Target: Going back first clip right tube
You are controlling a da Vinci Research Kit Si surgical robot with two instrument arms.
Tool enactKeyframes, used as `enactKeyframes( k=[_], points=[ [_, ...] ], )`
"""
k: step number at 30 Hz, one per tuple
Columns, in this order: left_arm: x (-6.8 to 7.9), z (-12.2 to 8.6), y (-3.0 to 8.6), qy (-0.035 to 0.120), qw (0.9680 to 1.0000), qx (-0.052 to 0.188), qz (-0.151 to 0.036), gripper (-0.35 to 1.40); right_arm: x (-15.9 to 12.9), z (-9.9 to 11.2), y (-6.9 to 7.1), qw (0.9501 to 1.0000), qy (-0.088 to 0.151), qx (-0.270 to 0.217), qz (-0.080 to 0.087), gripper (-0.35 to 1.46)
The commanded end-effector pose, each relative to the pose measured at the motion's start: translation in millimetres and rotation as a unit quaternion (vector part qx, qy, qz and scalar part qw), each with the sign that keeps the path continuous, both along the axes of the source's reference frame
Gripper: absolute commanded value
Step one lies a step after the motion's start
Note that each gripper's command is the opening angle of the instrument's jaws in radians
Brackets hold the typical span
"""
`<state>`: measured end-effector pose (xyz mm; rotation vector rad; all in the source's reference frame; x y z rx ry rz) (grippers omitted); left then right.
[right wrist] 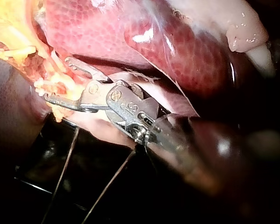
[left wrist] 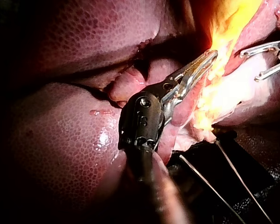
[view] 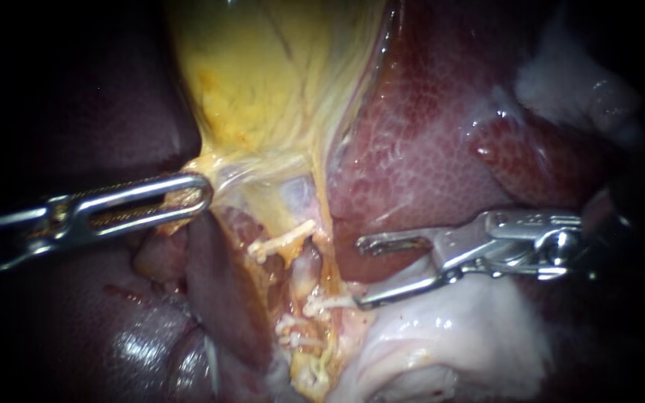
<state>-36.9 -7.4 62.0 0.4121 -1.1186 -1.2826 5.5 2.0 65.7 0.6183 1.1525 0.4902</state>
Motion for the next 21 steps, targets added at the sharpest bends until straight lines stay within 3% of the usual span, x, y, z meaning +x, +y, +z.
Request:
enactKeyframes(
  k=[1, 4, 7, 13, 21],
  points=[
    [0.0, 0.0, 0.0, 0.000, 1.0000, 0.000, 0.000, -0.35, -0.6, -1.2, 0.6, 1.0000, 0.004, -0.001, 0.006, 0.60],
    [-0.1, 0.0, 0.0, 0.000, 1.0000, 0.000, 0.000, -0.35, -1.5, -3.5, 1.6, 0.9998, 0.008, -0.008, 0.014, 0.60],
    [-0.5, 0.4, -0.2, 0.001, 1.0000, -0.001, -0.001, -0.35, -1.9, -4.7, 1.6, 0.9998, 0.008, -0.014, 0.014, 0.60],
    [-2.6, 3.3, -0.6, 0.010, 0.9999, -0.003, 0.001, -0.35, -1.9, -4.7, 1.3, 0.9997, 0.009, -0.015, 0.015, 0.60],
    [-6.5, 6.4, -0.1, 0.018, 0.9998, 0.002, 0.010, -0.35, -1.9, -4.6, 1.1, 0.9997, 0.009, -0.016, 0.015, 0.60]
  ],
)
